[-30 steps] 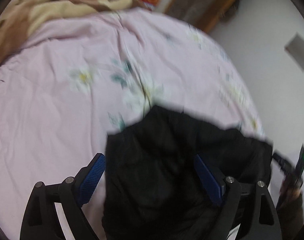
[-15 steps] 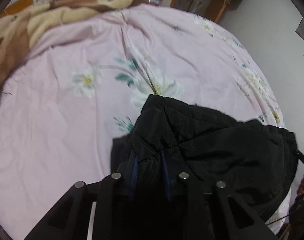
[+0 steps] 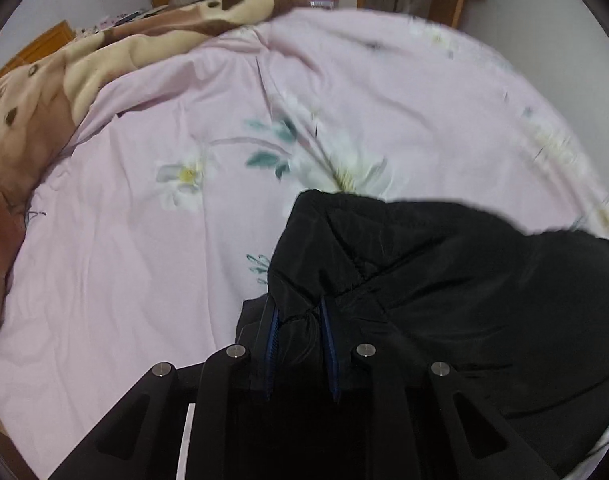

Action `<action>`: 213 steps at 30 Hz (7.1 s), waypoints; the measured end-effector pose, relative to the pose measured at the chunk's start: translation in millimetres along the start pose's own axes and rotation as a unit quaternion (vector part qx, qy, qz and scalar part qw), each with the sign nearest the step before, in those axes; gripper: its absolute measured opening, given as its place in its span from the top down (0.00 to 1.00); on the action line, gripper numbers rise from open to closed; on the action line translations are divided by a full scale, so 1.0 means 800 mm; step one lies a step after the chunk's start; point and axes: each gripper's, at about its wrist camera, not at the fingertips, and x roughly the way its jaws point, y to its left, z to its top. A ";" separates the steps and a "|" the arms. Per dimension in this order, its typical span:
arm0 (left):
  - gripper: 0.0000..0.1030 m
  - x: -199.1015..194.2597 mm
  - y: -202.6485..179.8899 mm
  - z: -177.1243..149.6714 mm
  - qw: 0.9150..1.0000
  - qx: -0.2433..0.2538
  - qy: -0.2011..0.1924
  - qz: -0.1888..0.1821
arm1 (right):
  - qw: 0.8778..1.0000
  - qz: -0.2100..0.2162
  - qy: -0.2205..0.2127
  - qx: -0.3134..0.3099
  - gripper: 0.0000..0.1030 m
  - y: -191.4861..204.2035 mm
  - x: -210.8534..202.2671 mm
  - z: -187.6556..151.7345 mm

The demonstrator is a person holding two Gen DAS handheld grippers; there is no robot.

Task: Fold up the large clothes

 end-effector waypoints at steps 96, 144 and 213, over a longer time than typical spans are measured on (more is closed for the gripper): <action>0.30 -0.069 0.072 -0.098 0.998 0.014 -0.041 -0.042 | 0.999 0.015 -0.037 -0.003 0.31 -0.014 -0.078 -0.135; 0.37 0.049 0.014 -0.083 0.990 0.048 0.070 -0.115 | 0.990 0.098 0.058 -0.081 0.47 0.008 0.010 -0.113; 0.53 0.056 -0.001 -0.152 0.965 -0.026 0.160 -0.204 | 0.976 0.196 0.095 -0.008 0.65 -0.004 0.067 -0.094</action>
